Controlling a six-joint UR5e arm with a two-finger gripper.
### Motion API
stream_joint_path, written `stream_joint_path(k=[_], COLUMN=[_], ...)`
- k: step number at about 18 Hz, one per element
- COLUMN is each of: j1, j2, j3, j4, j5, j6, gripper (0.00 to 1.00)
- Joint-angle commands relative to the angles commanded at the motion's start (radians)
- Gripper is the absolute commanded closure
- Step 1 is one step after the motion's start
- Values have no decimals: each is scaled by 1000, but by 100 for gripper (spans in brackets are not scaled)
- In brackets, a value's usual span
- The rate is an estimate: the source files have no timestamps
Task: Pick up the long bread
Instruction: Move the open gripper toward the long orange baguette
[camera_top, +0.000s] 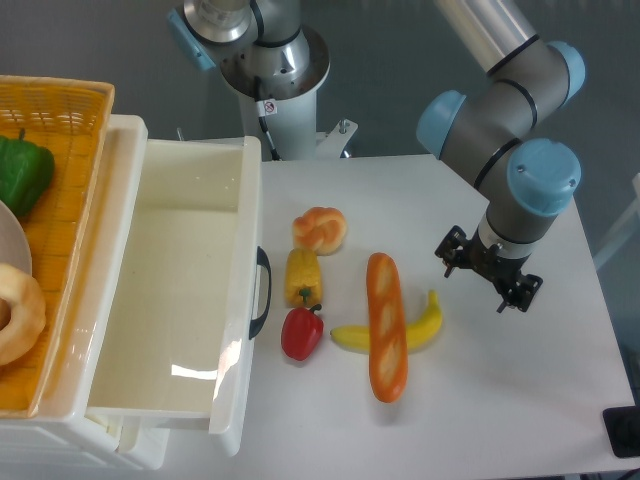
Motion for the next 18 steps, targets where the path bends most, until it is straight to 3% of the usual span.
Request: stream_joint_path(k=[10, 15, 18], j1=[-20, -52, -52], j2=[34, 51, 52], j3=[-61, -69, -69], j4=[0, -2, 0], j5=[-3, -3, -6], j6=[-11, -245, -265], gripper=[0, 0, 0])
